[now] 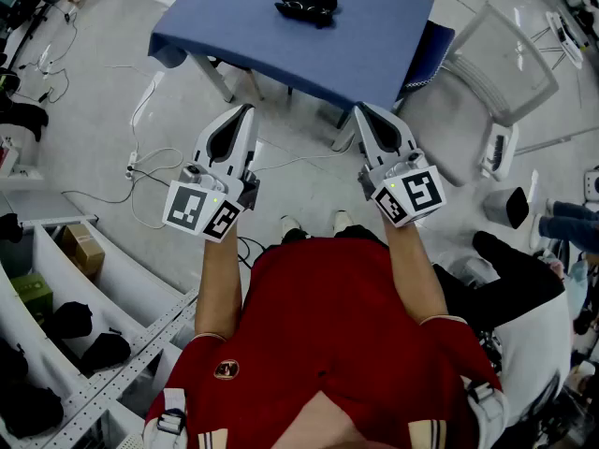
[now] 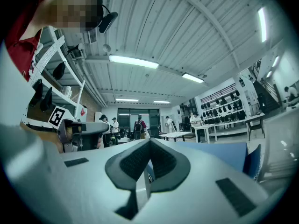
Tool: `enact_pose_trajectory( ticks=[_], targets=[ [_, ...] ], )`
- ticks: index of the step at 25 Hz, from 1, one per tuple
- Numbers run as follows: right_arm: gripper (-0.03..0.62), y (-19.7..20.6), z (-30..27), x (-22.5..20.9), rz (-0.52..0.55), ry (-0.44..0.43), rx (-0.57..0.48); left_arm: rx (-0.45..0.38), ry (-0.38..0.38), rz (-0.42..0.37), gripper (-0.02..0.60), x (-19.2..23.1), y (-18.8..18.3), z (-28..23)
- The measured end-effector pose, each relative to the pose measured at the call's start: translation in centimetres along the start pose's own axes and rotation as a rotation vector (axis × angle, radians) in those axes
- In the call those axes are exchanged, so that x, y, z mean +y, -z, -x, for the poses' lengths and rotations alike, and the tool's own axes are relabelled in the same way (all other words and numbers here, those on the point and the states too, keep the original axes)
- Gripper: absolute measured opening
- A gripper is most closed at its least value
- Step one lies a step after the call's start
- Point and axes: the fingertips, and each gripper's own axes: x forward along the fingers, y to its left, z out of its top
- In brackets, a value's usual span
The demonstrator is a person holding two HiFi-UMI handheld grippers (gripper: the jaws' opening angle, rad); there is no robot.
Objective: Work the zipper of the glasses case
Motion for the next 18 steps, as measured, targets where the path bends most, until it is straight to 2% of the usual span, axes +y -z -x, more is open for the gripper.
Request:
enact_pose_trajectory(
  ticks=[9,18],
  targets=[
    [-0.008,0.0,-0.8,0.8,-0.018,0.01,-0.033,0.006,0.032,-0.001,0.008,1.2,0.0,0.4],
    [-0.008,-0.2,-1.3,1.9,-0.018,0.071,-0.032,0.004,0.071,0.006,0.008,3.1,-0.6,2.5]
  ],
)
